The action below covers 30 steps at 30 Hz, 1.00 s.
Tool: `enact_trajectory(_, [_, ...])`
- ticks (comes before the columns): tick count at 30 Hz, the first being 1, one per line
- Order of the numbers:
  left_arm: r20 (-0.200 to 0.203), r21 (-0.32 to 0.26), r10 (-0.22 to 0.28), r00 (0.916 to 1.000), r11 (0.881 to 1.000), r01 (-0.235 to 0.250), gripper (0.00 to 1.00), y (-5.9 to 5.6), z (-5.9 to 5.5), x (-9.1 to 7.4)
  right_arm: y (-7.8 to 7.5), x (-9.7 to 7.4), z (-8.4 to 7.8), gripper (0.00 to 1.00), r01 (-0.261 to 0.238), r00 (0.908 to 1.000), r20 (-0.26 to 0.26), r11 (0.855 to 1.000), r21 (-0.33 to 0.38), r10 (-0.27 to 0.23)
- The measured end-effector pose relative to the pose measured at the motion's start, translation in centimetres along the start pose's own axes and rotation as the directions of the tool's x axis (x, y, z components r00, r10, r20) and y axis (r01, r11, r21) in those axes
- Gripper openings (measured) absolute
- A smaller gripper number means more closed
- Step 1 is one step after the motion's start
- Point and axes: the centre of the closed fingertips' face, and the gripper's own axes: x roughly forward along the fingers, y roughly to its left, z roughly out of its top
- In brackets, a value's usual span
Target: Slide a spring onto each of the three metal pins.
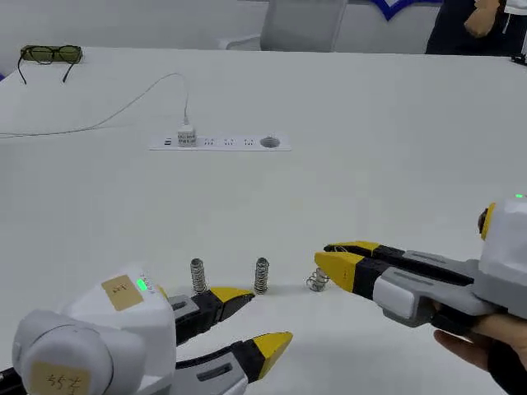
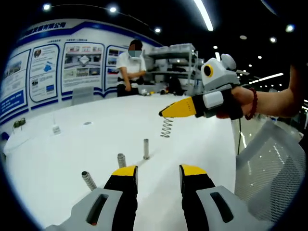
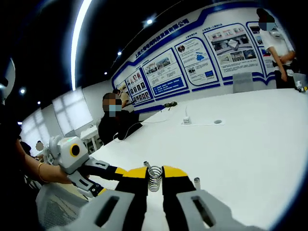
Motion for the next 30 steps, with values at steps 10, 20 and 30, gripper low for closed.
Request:
enact_trajectory(10, [-0.008, -0.019, 0.056, 0.9984, 0.998, -0.057, 0.42, 1.0, -0.3, -0.6, -1.9, 0.8, 0.3, 0.12, 0.051, 0.9977, -0.037, 0.989, -0.137, -0.056])
enact_trajectory(20, [-0.014, -0.023, 0.132, 0.9911, 0.991, -0.133, 0.5, 2.7, -0.4, -1.2, -3.8, 1.5, 0.0, 0.12, 0.09, 0.9908, -0.081, 0.974, -0.206, -0.108])
enact_trajectory(30, [-0.02, -0.038, 0.198, 0.98, 0.979, -0.198, 0.57, 4.5, -0.6, -1.7, -5.4, 2.3, -0.1, 0.12, 0.112, 0.9891, -0.074, 0.977, -0.182, -0.127])
